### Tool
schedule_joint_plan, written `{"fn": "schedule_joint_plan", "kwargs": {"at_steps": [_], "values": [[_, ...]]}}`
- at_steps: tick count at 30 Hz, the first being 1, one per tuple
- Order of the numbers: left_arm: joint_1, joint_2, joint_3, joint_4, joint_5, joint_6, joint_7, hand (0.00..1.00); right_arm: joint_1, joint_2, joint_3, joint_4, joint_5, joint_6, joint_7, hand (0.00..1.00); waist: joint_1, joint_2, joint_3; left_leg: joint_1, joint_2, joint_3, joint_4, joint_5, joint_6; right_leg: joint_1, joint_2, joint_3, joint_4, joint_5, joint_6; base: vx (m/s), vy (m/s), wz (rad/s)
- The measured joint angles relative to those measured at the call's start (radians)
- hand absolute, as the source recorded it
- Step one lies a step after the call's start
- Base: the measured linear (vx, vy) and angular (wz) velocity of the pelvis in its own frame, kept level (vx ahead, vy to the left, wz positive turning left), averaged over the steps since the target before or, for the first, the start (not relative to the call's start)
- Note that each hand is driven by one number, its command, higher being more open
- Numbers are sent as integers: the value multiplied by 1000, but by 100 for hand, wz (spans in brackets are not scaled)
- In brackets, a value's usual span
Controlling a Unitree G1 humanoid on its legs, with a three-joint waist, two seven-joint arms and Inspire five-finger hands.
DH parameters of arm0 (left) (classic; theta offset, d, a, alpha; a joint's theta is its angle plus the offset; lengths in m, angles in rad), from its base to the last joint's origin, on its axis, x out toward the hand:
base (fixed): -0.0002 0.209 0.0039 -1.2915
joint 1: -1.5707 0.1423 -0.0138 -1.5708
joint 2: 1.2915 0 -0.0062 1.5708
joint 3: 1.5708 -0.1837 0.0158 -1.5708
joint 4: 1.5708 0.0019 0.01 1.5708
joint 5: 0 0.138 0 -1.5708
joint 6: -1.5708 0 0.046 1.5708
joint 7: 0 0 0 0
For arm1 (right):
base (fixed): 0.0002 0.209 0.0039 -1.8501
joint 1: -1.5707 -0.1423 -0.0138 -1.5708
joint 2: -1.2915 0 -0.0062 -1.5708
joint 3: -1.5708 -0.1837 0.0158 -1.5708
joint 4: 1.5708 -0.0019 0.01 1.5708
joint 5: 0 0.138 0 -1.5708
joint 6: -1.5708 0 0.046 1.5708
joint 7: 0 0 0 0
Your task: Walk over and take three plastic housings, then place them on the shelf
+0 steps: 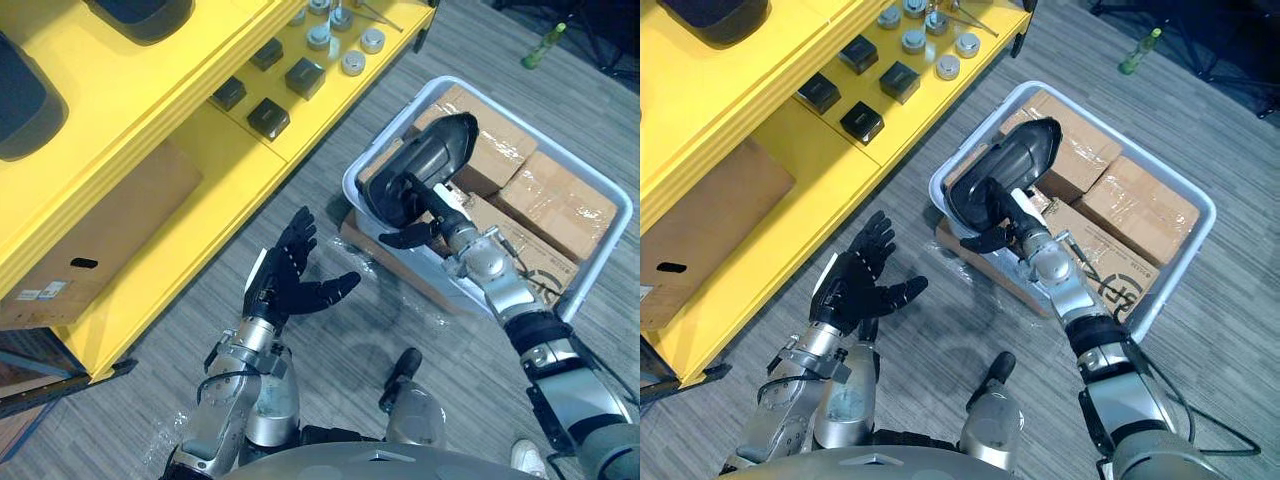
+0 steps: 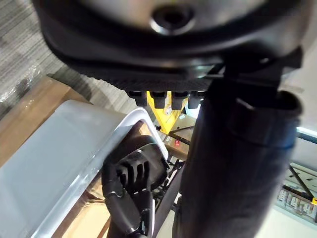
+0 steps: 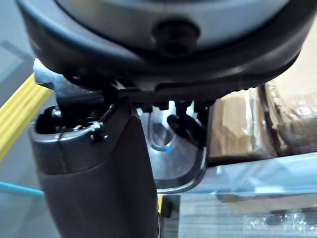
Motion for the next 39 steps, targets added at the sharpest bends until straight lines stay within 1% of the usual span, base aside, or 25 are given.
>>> {"fn": "schedule_joint_plan", "kwargs": {"at_steps": [1,3,5,9,10,12,13,16,17,19,20,21,22,24,27,30,32,34,36,39], "values": [[2,2,0,0,3,0,0,100,9,3,0,-1,-1,-1,0,100,0,-5,-3,3,1,1,-4,2,-1,0,2,1,0,0,-1,-2,-40,-3],[24,7,1,0,4,0,1,100,53,20,-17,-14,-17,-2,-3,100,-7,-25,-16,15,2,7,-19,7,-2,0,2,6,0,-1,-1,8,-28,-6],[38,19,0,0,9,0,3,100,91,23,-30,-29,-40,-3,-11,100,-9,-35,-21,23,2,14,-27,7,-2,0,2,14,-1,-1,-1,7,-14,-9],[44,27,3,-1,25,0,5,100,157,23,-72,-63,-54,-1,-41,100,-16,-41,-25,27,3,21,-28,7,-2,-2,3,22,-2,-1,-1,-6,-13,-6],[49,29,6,-3,25,0,6,100,171,23,-80,-66,-76,0,-52,100,-18,-46,-29,28,5,27,-28,7,-3,-5,4,26,-2,-1,-1,-6,-19,-10],[55,31,6,-5,25,0,9,100,193,23,-89,-69,-76,6,-81,100,-18,-54,-35,33,8,33,-29,6,-5,-6,7,32,-3,-1,-1,1,-20,-11],[60,33,6,-5,25,0,10,100,208,23,-96,-69,-76,23,-103,100,-20,-60,-39,37,11,37,-29,5,-6,-6,10,37,-3,-1,-1,3,-21,-9],[61,37,5,-5,25,0,12,100,225,23,-115,-69,-75,27,-160,100,-27,-64,-42,37,15,38,-29,4,-6,-7,14,39,-4,-1,-2,1,-8,-2],[61,37,4,-5,25,0,16,100,225,23,-129,-69,-75,28,-209,100,-35,-64,-42,37,15,39,-28,4,-6,-7,14,40,-4,-1,-2,0,0,0],[61,37,1,-5,25,0,19,100,224,23,-149,-69,-75,30,-263,100,-41,-62,-43,37,15,39,-28,4,-6,-8,14,41,-4,-1,-2,0,0,0],[60,37,-4,-5,25,0,20,100,223,23,-172,-68,-74,44,-307,100,-42,-59,-45,37,15,39,-28,4,-6,-9,14,41,-4,-1,-2,0,0,0],[60,36,-11,-5,25,0,22,100,220,23,-195,-64,-74,55,-347,100,-42,-55,-50,34,15,39,-28,4,-6,-12,14,42,-4,-1,-2,0,0,0],[60,36,-14,-5,25,0,23,100,214,23,-206,-59,-73,62,-366,100,-42,-52,-52,33,15,39,-28,4,-6,-14,14,41,-4,-1,-2,0,0,0],[59,34,-32,-4,25,0,35,100,169,23,-238,-22,-65,68,-426,100,-44,-38,-59,22,15,39,-26,5,-6,-24,14,42,-3,0,-3,0,0,0],[62,28,-40,-4,25,0,39,100,134,18,-241,-3,-55,64,-440,100,-46,-23,-67,22,14,38,-26,5,-6,-23,14,41,-3,0,-3,0,0,0],[64,18,-45,-4,24,0,40,100,106,17,-240,-4,-56,15,-457,100,-47,-4,-77,22,14,36,-26,5,-6,-23,14,40,-3,0,-3,0,0,0],[70,17,-46,-4,24,-5,40,100,105,13,-242,-42,-55,-25,-488,100,-49,8,-84,22,14,36,-26,5,-6,-22,14,39,-3,0,-3,0,0,0],[79,12,-44,-3,23,-16,40,100,120,13,-249,-115,-55,-33,-507,100,-55,10,-84,23,14,36,-27,5,-6,-22,14,39,-2,0,-3,0,0,0],[93,-2,-36,-3,21,-23,38,100,166,13,-285,-232,-55,-46,-531,100,-68,10,-84,24,14,37,-27,5,-7,-22,13,40,-2,0,-3,0,0,0],[94,-17,-35,-4,13,-23,32,100,243,15,-350,-287,-29,-40,-544,100,-79,10,-84,29,14,44,-27,3,-8,-25,13,48,0,0,-3,-7,-8,-6]]}}
